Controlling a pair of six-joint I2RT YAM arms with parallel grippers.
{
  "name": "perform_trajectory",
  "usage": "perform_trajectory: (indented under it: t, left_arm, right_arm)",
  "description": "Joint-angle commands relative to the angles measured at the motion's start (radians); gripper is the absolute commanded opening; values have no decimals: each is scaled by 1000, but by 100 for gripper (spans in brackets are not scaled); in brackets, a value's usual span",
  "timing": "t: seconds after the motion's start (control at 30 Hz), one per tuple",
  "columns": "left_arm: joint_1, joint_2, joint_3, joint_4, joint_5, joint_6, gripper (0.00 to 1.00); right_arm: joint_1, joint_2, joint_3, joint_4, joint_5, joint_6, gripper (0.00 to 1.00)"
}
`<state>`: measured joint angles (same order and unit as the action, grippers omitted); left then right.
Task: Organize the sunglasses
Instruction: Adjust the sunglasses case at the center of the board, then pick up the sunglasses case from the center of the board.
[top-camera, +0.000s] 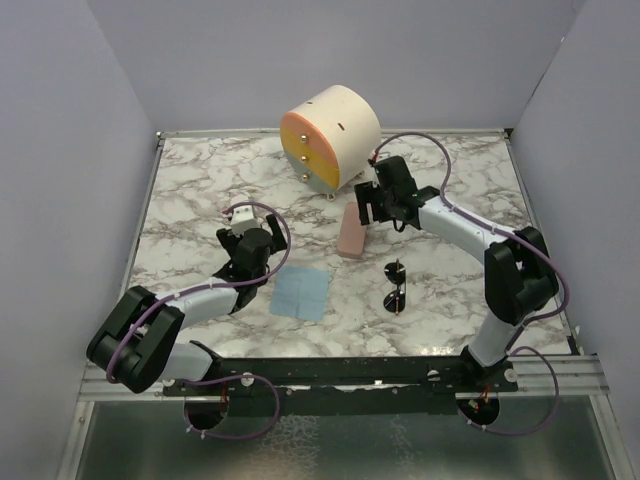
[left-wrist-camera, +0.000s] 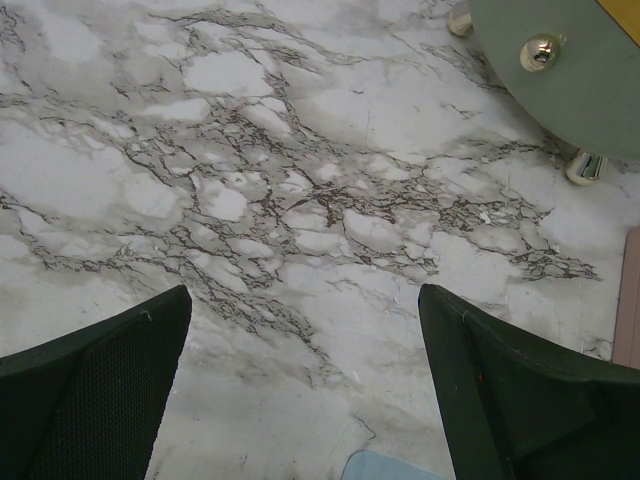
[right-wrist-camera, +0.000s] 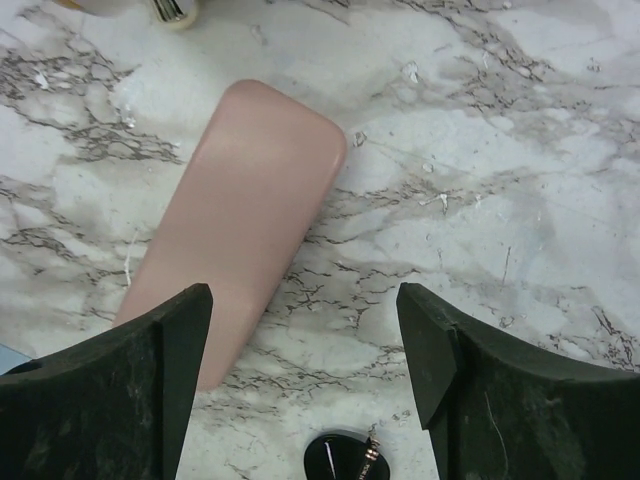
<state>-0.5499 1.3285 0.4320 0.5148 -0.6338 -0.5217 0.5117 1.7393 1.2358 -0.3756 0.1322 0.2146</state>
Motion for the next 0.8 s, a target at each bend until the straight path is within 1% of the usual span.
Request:
perform_trajectory:
  t: [0.0, 0.13, 0.17, 0.2, 0.33, 0.47, 0.6, 0.77]
  left_arm:
    - [4, -2, 17, 22, 0, -2, 99]
    - [4, -10, 12, 22, -2, -7, 99]
    - [4, -10, 13, 22, -3, -8, 99]
    - [4, -10, 12, 22, -3, -9, 99]
    - [4, -19, 8, 22, 0, -15, 99]
    - [4, -29, 2, 22, -1, -20, 99]
    - [4, -43, -6, 22, 2, -26, 99]
    - [4, -54, -10, 22, 4, -29, 99]
  right_arm:
    - [20, 31, 79, -86, -36, 59, 78]
    - [47, 65, 102, -99, -39, 109, 83]
    - [60, 78, 107, -103, -27, 122, 86]
    - [74, 92, 116, -112, -5, 137, 87]
    - [119, 168, 174, -185, 79, 219, 88]
    - [148, 208, 205, -217, 118, 282, 89]
    - [157, 241, 247, -266, 193, 330, 90]
    - [157, 258, 276, -290, 225, 362, 91]
